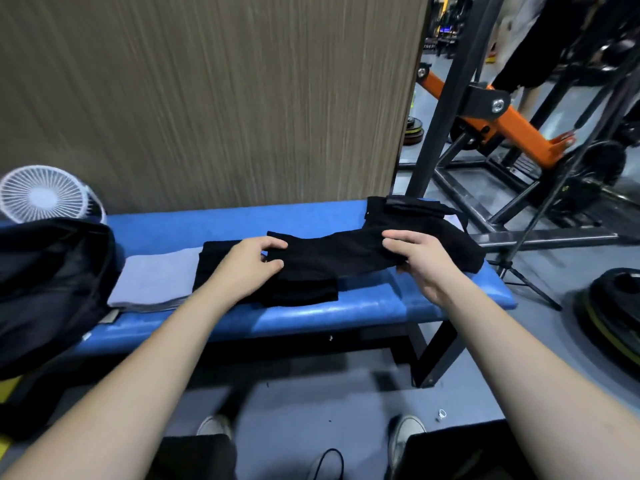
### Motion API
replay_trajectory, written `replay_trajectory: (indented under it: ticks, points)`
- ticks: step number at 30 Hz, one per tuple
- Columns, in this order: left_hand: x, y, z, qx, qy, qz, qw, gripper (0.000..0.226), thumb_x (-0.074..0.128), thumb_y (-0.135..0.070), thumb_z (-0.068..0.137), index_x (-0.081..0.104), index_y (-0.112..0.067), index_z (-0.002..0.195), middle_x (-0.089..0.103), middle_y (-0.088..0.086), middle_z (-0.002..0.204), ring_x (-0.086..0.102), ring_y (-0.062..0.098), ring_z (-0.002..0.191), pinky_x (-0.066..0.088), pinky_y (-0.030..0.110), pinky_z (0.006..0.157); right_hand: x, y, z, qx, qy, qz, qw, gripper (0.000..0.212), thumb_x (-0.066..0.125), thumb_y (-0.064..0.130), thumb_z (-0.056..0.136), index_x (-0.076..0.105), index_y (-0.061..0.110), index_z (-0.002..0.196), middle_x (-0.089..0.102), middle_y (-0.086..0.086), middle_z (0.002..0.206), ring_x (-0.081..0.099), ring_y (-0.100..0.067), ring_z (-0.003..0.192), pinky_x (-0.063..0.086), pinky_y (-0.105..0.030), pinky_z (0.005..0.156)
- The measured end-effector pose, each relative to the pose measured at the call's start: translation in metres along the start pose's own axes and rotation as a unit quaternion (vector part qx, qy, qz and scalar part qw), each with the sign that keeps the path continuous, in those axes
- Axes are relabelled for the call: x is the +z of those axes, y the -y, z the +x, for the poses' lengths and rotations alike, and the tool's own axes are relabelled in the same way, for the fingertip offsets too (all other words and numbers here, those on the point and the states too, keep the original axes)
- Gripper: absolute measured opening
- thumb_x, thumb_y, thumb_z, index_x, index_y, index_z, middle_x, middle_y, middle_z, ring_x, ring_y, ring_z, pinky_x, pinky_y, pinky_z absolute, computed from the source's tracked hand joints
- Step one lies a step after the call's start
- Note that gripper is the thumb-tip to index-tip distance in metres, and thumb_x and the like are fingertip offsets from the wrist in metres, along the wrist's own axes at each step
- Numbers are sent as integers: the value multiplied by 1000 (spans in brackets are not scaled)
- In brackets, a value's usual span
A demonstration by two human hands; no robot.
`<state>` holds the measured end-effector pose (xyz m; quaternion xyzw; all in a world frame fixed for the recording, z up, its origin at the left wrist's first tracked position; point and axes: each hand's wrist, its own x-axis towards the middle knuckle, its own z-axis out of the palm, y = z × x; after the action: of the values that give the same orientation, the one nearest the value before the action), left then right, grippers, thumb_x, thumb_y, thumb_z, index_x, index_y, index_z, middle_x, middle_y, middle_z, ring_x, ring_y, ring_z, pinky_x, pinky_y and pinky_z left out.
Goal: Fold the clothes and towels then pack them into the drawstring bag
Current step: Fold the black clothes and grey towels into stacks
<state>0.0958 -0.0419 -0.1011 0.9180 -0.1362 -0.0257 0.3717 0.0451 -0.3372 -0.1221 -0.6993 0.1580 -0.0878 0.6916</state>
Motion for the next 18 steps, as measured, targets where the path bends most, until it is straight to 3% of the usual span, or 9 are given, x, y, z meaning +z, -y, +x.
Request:
replay_trajectory:
  ticks: [4, 6, 12, 15, 18]
  points:
    - [3, 3, -2, 11, 44, 83, 996, 40, 66, -22, 90, 62, -27, 130, 63, 0, 118, 58, 17, 112, 42, 25, 91, 11, 2, -3, -31, -33, -32, 998, 22, 66, 5, 89, 74, 15, 107, 73, -6, 100, 59, -14, 76, 41, -24, 52]
    - [3, 2, -3, 12, 62, 102, 993, 44, 66, -23, 92, 59, -25, 135, 59, 3, 120, 55, 21, 117, 38, 25, 89, 18, 6, -4, -44, -46, -29, 998, 25, 65, 1, 88, 74, 16, 106, 70, -5, 93, 55, -14, 72, 39, -22, 49]
    - [3, 6, -1, 1, 70, 69, 995, 44, 65, -20, 92, 56, -24, 136, 66, 9, 116, 62, 22, 103, 40, 23, 79, 62, 23, -14, -94, -11, -2, 996, 28, 65, -1, 84, 72, 17, 104, 64, -2, 85, 56, -14, 69, 40, -27, 53]
    - [3, 10, 1, -15, 72, 29, 997, 45, 64, -20, 92, 54, -26, 134, 65, -3, 94, 68, 15, 75, 44, 22, 65, 90, 28, -24, -110, 34, -26, 993, 30, 67, 1, 84, 71, 20, 106, 67, -3, 99, 61, -10, 66, 47, -21, 55]
    - [3, 12, 4, -38, 63, -21, 997, 47, 67, -17, 90, 54, -24, 135, 59, -11, 89, 66, 13, 60, 51, 26, 60, 118, 26, -31, -127, 60, -92, 986, 31, 70, 8, 83, 70, 27, 108, 62, 1, 118, 66, -17, 89, 55, -28, 77]
